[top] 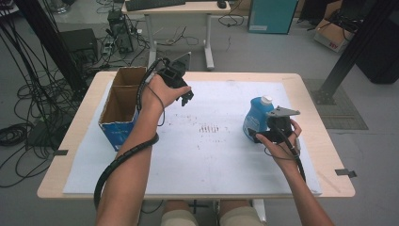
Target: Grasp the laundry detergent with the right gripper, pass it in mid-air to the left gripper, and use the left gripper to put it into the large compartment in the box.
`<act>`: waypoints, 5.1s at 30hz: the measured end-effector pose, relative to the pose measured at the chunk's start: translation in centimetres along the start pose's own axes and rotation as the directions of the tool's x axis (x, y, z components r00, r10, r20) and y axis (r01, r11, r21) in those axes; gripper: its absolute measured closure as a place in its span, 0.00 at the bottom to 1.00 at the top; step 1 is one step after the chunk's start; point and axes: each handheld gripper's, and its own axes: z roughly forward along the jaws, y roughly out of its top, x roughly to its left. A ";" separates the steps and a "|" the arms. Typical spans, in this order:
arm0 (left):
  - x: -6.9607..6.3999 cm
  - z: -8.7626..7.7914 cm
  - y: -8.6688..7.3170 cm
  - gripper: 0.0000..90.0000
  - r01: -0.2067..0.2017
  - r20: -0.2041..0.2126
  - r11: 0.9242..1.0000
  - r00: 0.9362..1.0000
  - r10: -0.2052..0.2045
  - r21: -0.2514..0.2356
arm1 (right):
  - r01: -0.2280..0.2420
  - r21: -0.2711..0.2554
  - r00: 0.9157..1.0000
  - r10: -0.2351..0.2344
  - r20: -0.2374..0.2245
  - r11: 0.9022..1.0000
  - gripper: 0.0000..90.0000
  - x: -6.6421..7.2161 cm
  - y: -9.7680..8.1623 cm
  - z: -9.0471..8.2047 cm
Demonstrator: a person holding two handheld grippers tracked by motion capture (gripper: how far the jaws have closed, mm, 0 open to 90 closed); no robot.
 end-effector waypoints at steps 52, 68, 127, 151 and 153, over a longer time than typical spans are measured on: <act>-0.2 -0.3 0.2 0.06 -0.002 0.001 1.000 1.000 0.002 -0.007 | -0.032 -0.081 0.998 0.037 0.055 0.996 0.02 -0.4 -0.7 0.7; -0.2 -0.4 0.2 0.06 -0.005 -0.002 1.000 1.000 0.005 -0.009 | -0.014 -0.103 0.998 0.020 0.057 0.995 0.02 -0.5 -0.9 0.8; -0.2 -1.0 0.2 0.06 -0.008 -0.002 1.000 1.000 0.008 -0.013 | -0.030 -0.132 0.999 0.035 0.030 0.991 0.04 -0.1 -0.9 1.0; -0.1 -0.8 0.0 0.06 -0.016 -0.010 1.000 1.000 0.016 -0.007 | -0.075 -0.111 0.997 0.077 0.015 0.991 0.44 0.1 -1.3 1.8; -0.2 -0.8 0.0 0.06 -0.017 -0.013 1.000 1.000 0.017 -0.007 | -0.077 -0.109 0.997 0.079 0.013 0.991 0.45 0.1 -1.4 1.8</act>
